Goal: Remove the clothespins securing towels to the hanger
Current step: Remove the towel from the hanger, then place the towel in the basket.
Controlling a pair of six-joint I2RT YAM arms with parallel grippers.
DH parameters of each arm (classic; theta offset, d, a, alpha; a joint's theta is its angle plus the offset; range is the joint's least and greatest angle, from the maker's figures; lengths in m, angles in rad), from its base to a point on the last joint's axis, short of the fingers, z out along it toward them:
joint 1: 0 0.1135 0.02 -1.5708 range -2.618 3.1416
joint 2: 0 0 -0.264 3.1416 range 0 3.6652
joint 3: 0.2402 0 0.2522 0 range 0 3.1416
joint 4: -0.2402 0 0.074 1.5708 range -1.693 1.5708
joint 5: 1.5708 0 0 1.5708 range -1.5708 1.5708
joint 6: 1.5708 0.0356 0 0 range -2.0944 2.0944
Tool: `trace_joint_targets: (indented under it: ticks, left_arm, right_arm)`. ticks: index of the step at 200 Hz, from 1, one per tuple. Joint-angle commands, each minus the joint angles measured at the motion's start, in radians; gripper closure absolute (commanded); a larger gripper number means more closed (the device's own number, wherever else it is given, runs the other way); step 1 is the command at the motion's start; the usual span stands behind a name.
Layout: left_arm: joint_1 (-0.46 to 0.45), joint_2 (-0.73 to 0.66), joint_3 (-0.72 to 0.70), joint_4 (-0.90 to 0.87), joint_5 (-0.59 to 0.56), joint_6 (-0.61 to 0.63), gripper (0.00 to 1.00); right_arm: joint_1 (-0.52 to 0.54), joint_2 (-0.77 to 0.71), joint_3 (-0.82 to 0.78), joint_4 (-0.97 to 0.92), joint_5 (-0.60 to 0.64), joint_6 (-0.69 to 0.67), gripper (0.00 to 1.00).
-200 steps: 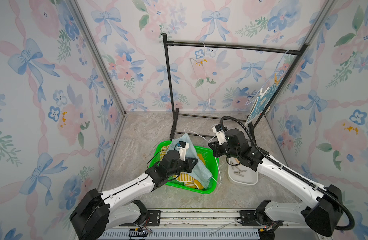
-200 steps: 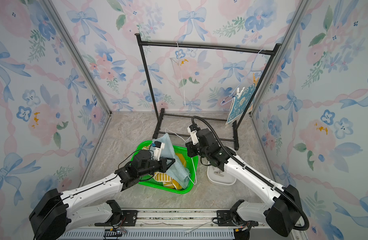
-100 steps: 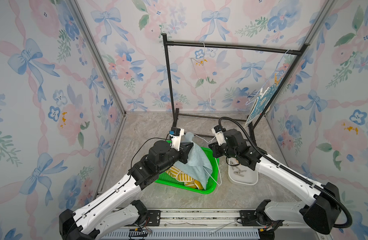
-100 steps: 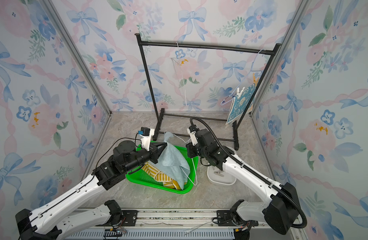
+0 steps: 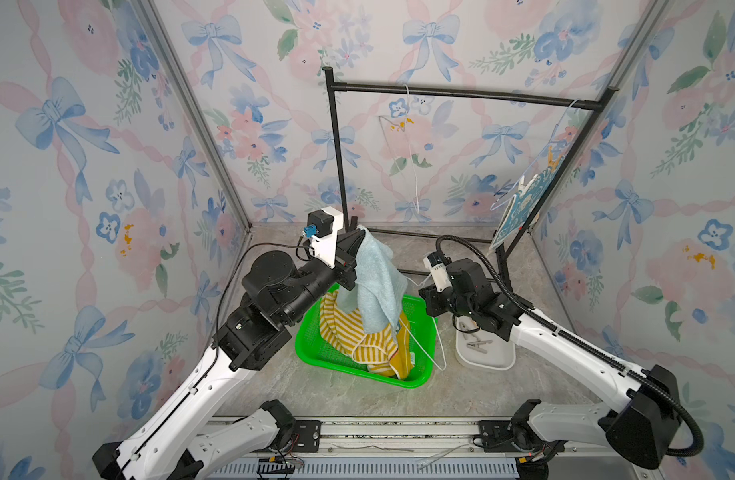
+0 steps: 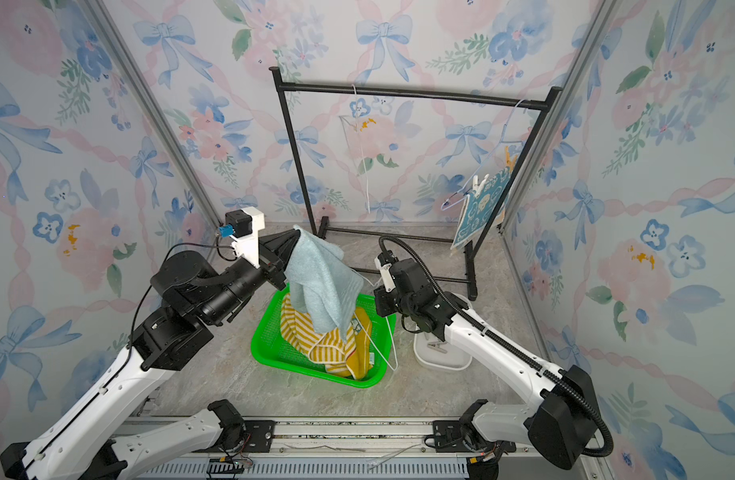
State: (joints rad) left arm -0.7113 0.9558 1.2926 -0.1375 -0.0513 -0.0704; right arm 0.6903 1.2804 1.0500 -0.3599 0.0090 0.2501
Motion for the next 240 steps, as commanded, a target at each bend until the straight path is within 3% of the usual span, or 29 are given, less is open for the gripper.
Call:
trace_joint_targets:
  ticks: [1, 48, 123, 149, 199, 240]
  left_arm:
    - [0.008, -0.008, 0.036, -0.004, -0.029, 0.087, 1.0]
    - [0.009, -0.049, -0.016, -0.017, -0.016, 0.092, 1.0]
    - [0.009, -0.045, -0.162, -0.013, 0.226, 0.036, 1.0]
    - [0.009, -0.035, -0.222, 0.025, 0.26, -0.011, 1.0]
    - [0.01, -0.073, -0.481, 0.065, 0.156, -0.112, 1.0]
    - [0.045, -0.124, -0.717, 0.089, -0.01, -0.265, 1.0]
  right_arm:
    - [0.006, -0.035, 0.008, -0.025, 0.026, -0.012, 1.0]
    - [0.001, -0.07, 0.026, -0.051, 0.06, -0.021, 1.0]
    - [-0.008, -0.195, 0.022, -0.11, 0.179, -0.032, 1.0]
    - [-0.012, -0.227, 0.01, -0.126, 0.218, -0.03, 1.0]
    - [-0.026, -0.247, -0.007, -0.143, 0.241, -0.021, 1.0]
    - [-0.035, -0.239, -0.002, -0.148, 0.233, -0.023, 1.0]
